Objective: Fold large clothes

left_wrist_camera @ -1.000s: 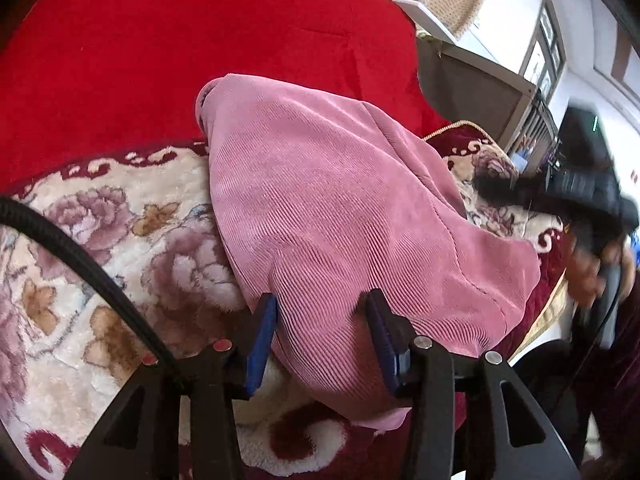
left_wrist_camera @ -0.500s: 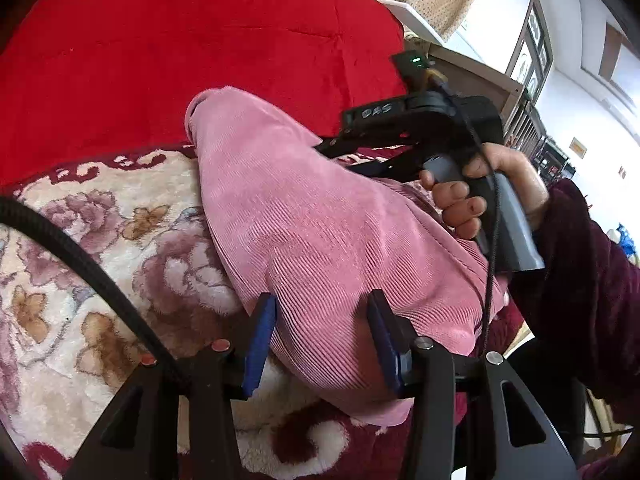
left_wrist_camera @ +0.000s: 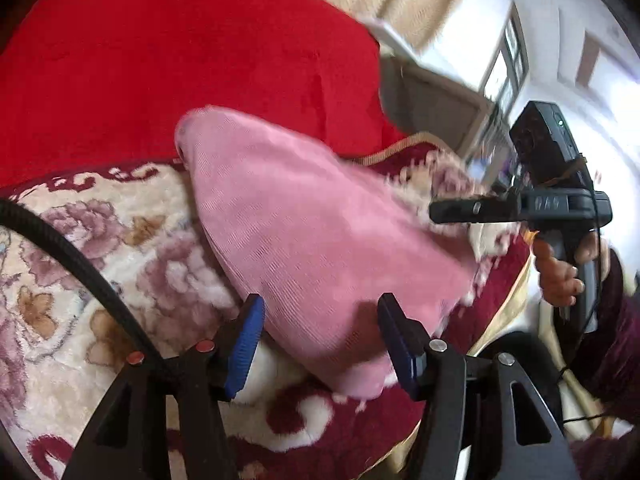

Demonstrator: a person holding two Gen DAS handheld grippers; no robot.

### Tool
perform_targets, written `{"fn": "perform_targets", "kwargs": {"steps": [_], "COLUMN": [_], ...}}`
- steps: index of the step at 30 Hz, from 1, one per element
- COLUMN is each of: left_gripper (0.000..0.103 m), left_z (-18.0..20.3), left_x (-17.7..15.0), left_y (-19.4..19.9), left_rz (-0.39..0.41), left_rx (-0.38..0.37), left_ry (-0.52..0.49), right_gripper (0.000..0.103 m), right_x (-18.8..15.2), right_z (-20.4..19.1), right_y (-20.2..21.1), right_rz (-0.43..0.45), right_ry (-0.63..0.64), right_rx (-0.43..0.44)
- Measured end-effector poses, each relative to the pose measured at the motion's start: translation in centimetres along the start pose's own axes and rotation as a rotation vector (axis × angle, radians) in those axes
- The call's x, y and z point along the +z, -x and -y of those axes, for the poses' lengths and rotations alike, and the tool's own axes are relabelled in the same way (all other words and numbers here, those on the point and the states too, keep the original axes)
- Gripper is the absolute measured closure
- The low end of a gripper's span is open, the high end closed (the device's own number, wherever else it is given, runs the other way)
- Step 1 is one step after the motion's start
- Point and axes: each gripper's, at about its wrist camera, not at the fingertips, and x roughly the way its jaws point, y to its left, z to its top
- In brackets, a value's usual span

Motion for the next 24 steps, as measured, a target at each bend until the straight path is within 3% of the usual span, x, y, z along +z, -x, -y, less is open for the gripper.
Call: {"fn": "perform_targets", "kwargs": {"steps": [3,7,12,15,18,20,24], "left_gripper": [0.031,0.031,0.032,0.032,0.032,0.031,0.031], "left_z": [-0.2,0.0,-0.9,-1.5,-1.8,-1.0,-1.3], "left_x": [-0.3,-0.1,0.4,1.0,1.4,1.0,1.0], "left_y": [-1.1,-0.4,0.4,0.6,0.4,-1.3,-2.0], "left_rz": [-0.054,-0.024,0.012,0.029,0.032,-0.038,-0.048], "left_rx": [-0.001,0.021,0.022,0.019,-0.007,0.038,0.045], "left_ry": [0.013,-0.008,0.002,0.025,0.039,-0.028,-0.031], "right_gripper": [0.065,0.065,0.064,0.064,0.064,0.064,0.063], "right_x": [-3.2,-2.5,2.2,5.8,9.1,11.0,12.9], "right_z": [1.4,0.6,-0.8,-1.5,-2.6,-3.0,-2.2], "right_y": [-4.2,-3.7,-0.6,-1.5,-4.1,-6.7,-13.2], "right_rz": [-0.094,-0.095,-0.007,0.036,0.026,0.011,-0.059], "right_ry": [-0.02,0.008,0.033,0.03,0.005,-0.011,-0.056], "right_rx": [-0.037,-0.066,0.005,0.006,0.044,0.054,-0.005]}}
